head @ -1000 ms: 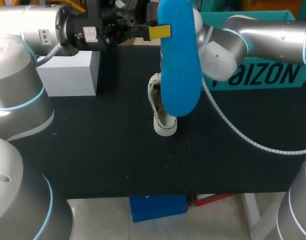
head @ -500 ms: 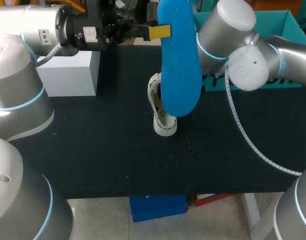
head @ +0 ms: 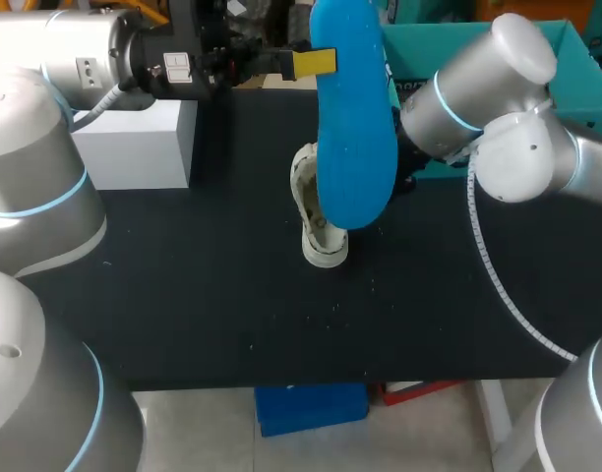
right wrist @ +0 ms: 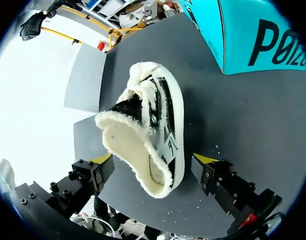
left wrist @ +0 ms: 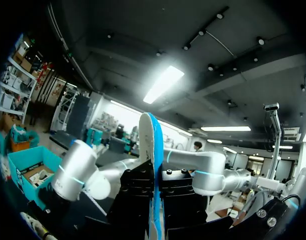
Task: Take the shoe out of the shoebox, open the shoe tongue, remove and reinsert the insole, then place the shoe into the shoebox
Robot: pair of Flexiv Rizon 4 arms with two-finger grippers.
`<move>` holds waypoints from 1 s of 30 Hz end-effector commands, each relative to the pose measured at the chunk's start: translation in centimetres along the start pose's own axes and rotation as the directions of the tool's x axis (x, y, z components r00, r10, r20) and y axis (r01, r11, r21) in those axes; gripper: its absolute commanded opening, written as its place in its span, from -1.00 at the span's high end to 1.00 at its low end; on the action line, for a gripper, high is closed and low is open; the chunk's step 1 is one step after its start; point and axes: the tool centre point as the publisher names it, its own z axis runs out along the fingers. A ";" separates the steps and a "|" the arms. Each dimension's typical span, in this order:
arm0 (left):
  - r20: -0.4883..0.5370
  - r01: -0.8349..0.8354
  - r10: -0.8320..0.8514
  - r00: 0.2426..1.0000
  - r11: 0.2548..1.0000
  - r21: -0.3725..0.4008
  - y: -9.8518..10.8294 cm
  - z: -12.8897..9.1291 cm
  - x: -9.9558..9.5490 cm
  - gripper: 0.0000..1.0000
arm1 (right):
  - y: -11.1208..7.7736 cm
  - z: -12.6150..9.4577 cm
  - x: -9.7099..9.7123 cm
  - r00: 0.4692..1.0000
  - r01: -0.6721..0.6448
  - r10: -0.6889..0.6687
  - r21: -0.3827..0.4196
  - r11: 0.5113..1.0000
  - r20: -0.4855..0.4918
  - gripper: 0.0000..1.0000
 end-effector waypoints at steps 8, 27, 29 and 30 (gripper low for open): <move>0.005 0.000 0.000 1.000 1.000 0.000 0.1 0.2 0.0 1.00 | 0.4 -1.3 0.5 0.948 -0.021 0.043 0.075 0.997 -0.314 -1.00; 0.005 0.000 0.000 1.000 1.000 0.000 0.1 0.2 0.0 1.00 | 0.4 -3.1 0.9 0.814 -0.024 0.067 0.082 0.996 -0.577 -1.00; 0.005 0.000 0.000 1.000 1.000 0.000 0.1 0.2 0.0 1.00 | 0.4 -3.4 1.0 0.802 -0.012 0.052 0.071 0.997 -0.596 -1.00; 0.005 0.000 0.000 1.000 1.000 0.000 0.1 0.2 0.0 1.00 | 0.4 -3.5 1.0 0.797 -0.007 0.046 0.067 0.998 -0.602 -1.00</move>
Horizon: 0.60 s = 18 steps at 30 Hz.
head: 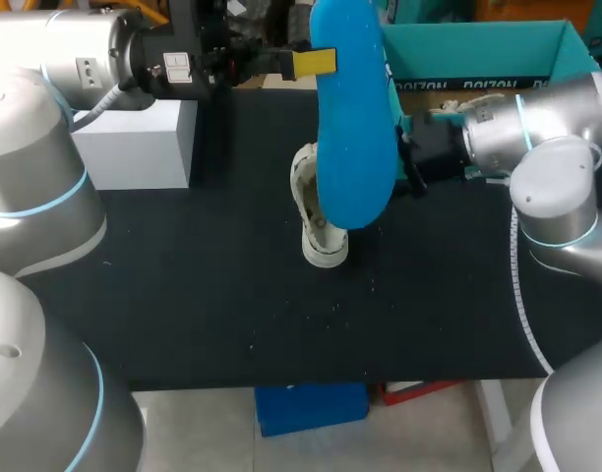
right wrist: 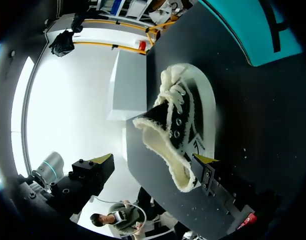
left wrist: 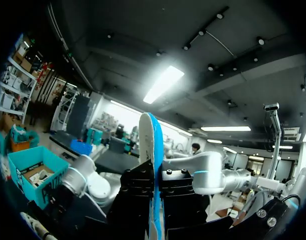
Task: Take the shoe out of the shoebox, open the shoe tongue, remove and reinsert the insole, then place the shoe into the shoebox
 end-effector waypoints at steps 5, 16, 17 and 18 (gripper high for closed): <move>0.005 0.000 0.000 1.000 1.000 0.000 0.1 0.2 0.0 1.00 | -0.3 -0.6 0.3 0.987 0.024 -0.026 -0.013 1.000 -0.161 -1.00; 0.005 0.000 0.000 1.000 1.000 0.000 0.1 0.2 0.0 1.00 | 0.3 -1.4 1.8 0.981 0.037 -0.041 -0.026 0.999 -0.187 -1.00; 0.005 0.000 0.000 1.000 1.000 0.000 0.1 0.2 0.0 1.00 | 0.3 -1.5 2.0 0.981 0.039 -0.043 -0.026 0.999 -0.189 -1.00; 0.005 0.000 0.000 1.000 1.000 0.000 0.1 0.2 0.0 1.00 | 0.4 -1.5 2.1 0.978 0.045 -0.049 -0.026 0.999 -0.203 -1.00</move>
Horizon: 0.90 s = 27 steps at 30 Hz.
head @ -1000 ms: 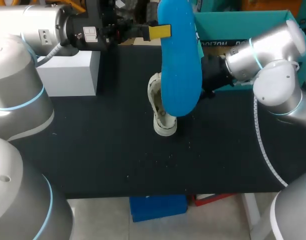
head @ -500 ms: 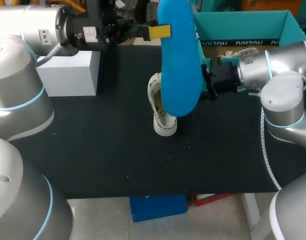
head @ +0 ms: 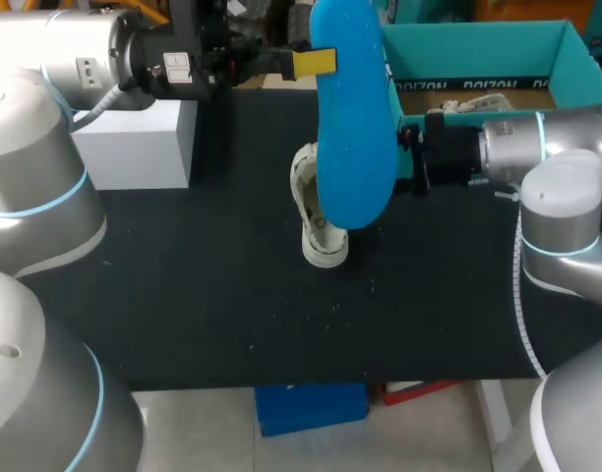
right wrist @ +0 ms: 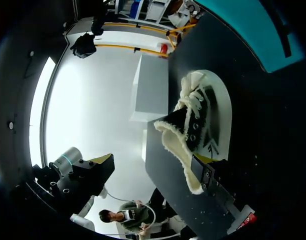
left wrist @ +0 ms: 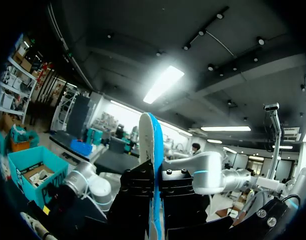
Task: Take the shoe out of the shoebox, open the shoe tongue, remove and reinsert the insole, then place the shoe into the shoebox
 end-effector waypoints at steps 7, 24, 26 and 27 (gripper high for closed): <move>0.022 -0.198 0.201 0.979 0.975 -0.105 -0.3 0.4 0.1 1.00 | 0.1 -0.1 0.7 0.999 0.009 -0.010 -0.006 1.000 -0.046 -1.00; 0.012 -0.485 0.513 0.858 0.818 -0.311 1.8 0.2 0.1 1.00 | 0.1 -0.1 0.7 0.999 0.009 -0.010 -0.006 1.000 -0.046 -1.00; 0.012 -0.485 0.513 0.858 0.818 -0.311 1.8 0.2 0.1 1.00 | 0.1 -0.1 0.7 0.999 0.009 -0.010 -0.006 1.000 -0.046 -1.00; 0.012 -0.485 0.513 0.858 0.818 -0.311 1.8 0.2 0.1 1.00 | 0.1 -0.1 0.7 0.999 0.009 -0.010 -0.006 1.000 -0.046 -1.00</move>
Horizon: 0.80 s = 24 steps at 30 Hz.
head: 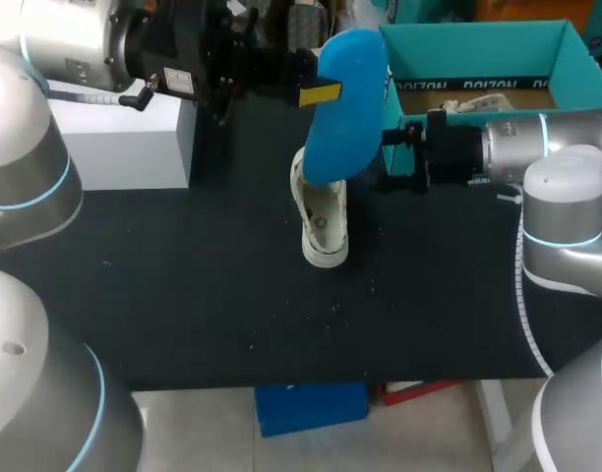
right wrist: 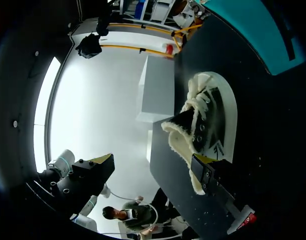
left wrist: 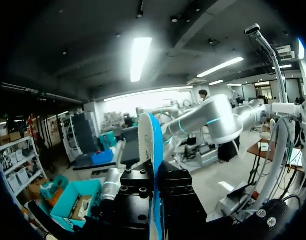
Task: Take the shoe out of the shoebox, open the shoe tongue, remove and reinsert the insole, then place the shoe into the shoebox
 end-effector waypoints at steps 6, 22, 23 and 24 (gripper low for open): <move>-0.017 -0.114 0.113 0.993 0.993 -0.040 1.6 0.7 1.7 1.00 | 0.0 0.2 0.0 1.000 0.000 0.000 -0.003 1.000 0.000 -1.00; -0.024 -0.429 0.433 0.901 0.881 -0.201 7.4 -1.0 4.9 1.00 | 0.0 0.2 0.0 1.000 0.000 0.000 -0.003 1.000 0.000 -1.00; -0.032 -0.434 0.442 0.897 0.862 -0.262 7.9 -1.0 4.8 1.00 | 0.0 0.2 0.0 1.000 0.000 0.000 -0.003 1.000 0.000 -1.00; -0.032 -0.434 0.442 0.897 0.862 -0.262 7.9 -1.0 4.8 1.00 | 0.0 0.2 0.0 1.000 0.000 0.000 -0.003 1.000 0.000 -1.00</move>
